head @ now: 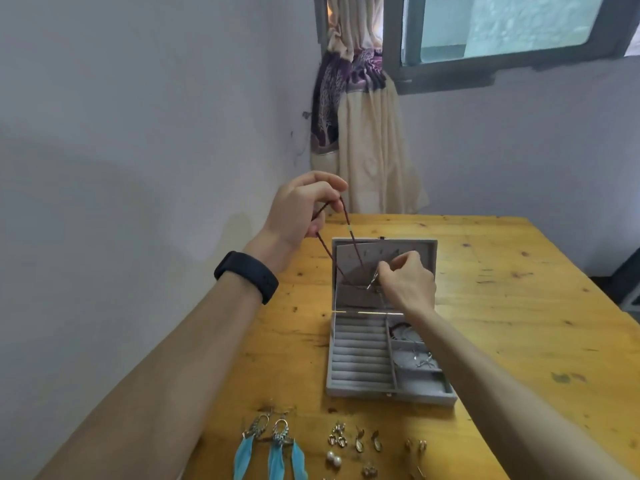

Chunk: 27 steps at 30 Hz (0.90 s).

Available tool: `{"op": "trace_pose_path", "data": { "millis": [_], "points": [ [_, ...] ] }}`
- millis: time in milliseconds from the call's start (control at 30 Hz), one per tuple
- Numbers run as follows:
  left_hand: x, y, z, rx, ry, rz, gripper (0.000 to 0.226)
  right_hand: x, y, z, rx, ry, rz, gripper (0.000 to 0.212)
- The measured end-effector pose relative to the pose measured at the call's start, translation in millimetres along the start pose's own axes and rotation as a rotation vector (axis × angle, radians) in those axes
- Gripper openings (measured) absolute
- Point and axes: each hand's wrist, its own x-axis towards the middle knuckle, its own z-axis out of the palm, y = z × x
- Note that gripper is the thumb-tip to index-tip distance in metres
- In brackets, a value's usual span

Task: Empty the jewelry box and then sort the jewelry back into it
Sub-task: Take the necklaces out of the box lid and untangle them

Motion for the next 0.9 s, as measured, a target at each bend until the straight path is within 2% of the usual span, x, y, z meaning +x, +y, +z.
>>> {"op": "trace_pose_path", "data": {
  "millis": [67,167,233,367,567,767,900],
  "points": [
    [0.5,-0.1,-1.0,-0.005,-0.008,0.0,0.017,0.2,-1.7,0.8,-0.032,-0.026,-0.032,0.027],
    [-0.5,-1.5,-0.6,-0.001,-0.018,-0.006,0.016,2.5,-9.6,-0.6,-0.08,-0.121,0.029,0.035],
    [-1.0,-2.6,-1.6,0.002,-0.015,-0.008,0.017,6.7,-10.9,1.2,-0.051,-0.14,0.063,0.03],
    [-1.2,-5.5,-5.7,0.003,-0.006,-0.012,0.017,15.1,-12.3,3.7,0.133,-0.134,0.121,0.014],
    [-0.4,-7.4,-7.2,0.011,-0.007,-0.023,0.017,22.7,-15.9,-5.0,0.386,-0.134,0.152,0.012],
    [0.0,-10.4,-4.4,0.029,-0.014,-0.028,0.018,24.6,-17.1,-6.6,0.376,-0.143,0.237,0.016],
    [0.6,-11.8,-2.7,0.043,-0.018,-0.031,0.018,26.1,-22.2,-5.8,0.308,-0.075,0.218,0.021]
  ]
}}
